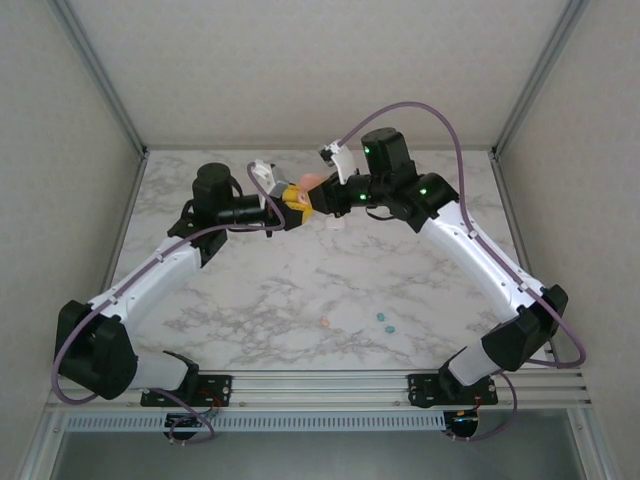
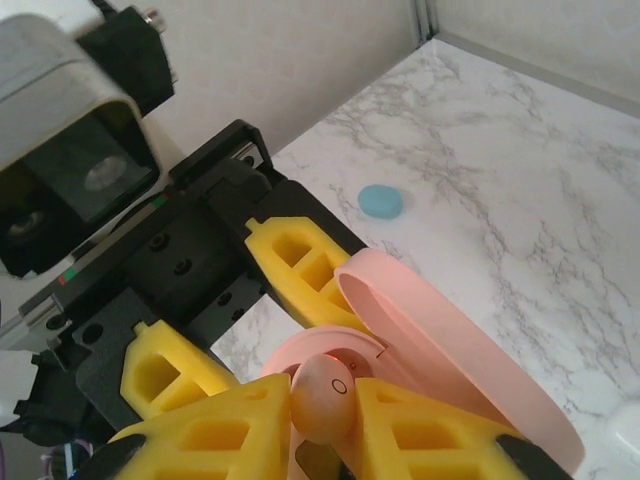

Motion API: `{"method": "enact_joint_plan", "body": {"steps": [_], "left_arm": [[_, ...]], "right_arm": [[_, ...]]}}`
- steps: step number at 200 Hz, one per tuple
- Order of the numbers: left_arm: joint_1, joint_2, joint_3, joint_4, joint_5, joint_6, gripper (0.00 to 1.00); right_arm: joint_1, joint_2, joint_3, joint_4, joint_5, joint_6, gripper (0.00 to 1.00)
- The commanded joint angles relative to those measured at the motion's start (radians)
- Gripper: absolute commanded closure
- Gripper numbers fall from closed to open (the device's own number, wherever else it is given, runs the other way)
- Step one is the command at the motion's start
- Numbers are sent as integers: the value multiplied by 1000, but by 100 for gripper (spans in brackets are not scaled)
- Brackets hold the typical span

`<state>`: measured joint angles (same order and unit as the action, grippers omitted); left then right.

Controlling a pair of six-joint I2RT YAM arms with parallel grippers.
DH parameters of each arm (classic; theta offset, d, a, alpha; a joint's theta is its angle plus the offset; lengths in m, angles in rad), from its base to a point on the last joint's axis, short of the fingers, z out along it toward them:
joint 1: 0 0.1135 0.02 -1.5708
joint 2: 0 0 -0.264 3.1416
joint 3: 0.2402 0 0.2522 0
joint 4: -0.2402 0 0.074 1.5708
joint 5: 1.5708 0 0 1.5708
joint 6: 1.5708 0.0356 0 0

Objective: Insert wireless bluetooth earbuds into charging case

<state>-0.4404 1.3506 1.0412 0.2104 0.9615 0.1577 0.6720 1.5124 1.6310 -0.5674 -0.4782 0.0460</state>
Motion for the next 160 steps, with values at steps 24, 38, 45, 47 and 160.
{"method": "enact_joint_plan", "body": {"steps": [24,38,45,47,160], "left_arm": [[-17,7,56,-29,131,31,84],[-17,8,58,-31,134,32,84],[-18,9,59,-31,136,32,84],[-18,10,59,-31,136,32,84],[-18,-10,30,37,93,-7,84]], "right_arm": [[18,-74,-127,228,-130,-114,76],[17,-90,-159,257,-141,-155,76],[17,-96,-171,264,-150,-176,75],[17,-96,-173,265,-152,-181,75],[0,-107,-152,154,-76,-322,66]]}}
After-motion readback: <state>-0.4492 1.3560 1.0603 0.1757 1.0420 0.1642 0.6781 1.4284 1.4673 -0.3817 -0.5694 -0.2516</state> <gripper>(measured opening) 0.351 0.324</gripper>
